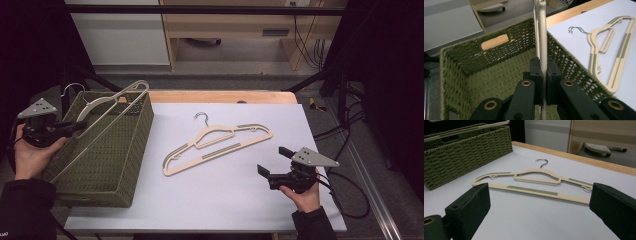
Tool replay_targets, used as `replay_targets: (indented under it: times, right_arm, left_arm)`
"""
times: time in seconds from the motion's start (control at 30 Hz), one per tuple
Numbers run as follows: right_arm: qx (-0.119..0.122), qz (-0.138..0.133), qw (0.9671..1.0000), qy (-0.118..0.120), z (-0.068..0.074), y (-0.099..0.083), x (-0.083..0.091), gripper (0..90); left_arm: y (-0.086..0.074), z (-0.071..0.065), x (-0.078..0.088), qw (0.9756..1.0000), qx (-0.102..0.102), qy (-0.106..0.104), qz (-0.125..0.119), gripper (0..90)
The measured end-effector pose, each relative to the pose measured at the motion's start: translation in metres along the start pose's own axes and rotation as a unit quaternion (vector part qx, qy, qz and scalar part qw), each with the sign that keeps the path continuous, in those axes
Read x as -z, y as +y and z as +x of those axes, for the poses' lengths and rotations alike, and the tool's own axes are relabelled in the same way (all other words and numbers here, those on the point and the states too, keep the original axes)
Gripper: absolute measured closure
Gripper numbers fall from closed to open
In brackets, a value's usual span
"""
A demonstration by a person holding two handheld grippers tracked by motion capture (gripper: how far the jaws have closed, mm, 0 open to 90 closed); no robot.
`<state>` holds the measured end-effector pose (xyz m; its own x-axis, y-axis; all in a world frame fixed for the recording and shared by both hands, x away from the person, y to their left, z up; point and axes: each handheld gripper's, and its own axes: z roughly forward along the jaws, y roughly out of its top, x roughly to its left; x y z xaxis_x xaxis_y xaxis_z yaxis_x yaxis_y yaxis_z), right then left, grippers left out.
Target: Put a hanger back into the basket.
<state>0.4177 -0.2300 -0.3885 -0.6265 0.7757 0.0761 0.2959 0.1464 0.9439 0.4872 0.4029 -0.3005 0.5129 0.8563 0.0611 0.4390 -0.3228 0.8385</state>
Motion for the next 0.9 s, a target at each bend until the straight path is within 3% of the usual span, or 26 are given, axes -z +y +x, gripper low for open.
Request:
replay_targets:
  times: [0.2,0.3,0.53,0.63,0.77,0.9]
  right_arm:
    - [0.001,0.002,1.0,0.0,0.0,0.0,-0.001,3.8]
    - [0.0,0.003,1.0,0.002,0.0,0.0,-0.002,3.8]
    - [0.004,0.008,1.0,0.003,0.0,-0.001,-0.002,3.7]
    - [0.002,0.008,1.0,0.003,0.0,-0.001,-0.004,3.7]
    - [0.002,0.01,0.9999,0.003,0.001,-0.002,-0.004,3.6]
    - [0.001,0.009,1.0,0.002,0.001,-0.001,-0.004,3.6]
  left_arm:
    - [-0.014,0.011,-0.003,0.9997,0.019,-0.005,0.013,86.3]
    - [-0.02,0.012,-0.006,0.9991,0.022,-0.009,0.035,86.3]
    - [-0.035,0.014,-0.011,0.9972,0.037,-0.03,0.058,86.4]
    - [-0.041,0.014,-0.017,0.9957,0.032,-0.025,0.083,86.3]
    - [-0.046,0.012,-0.03,0.9954,0.035,-0.025,0.086,86.3]
    - [-0.052,0.01,-0.044,0.9941,0.035,-0.007,0.103,85.7]
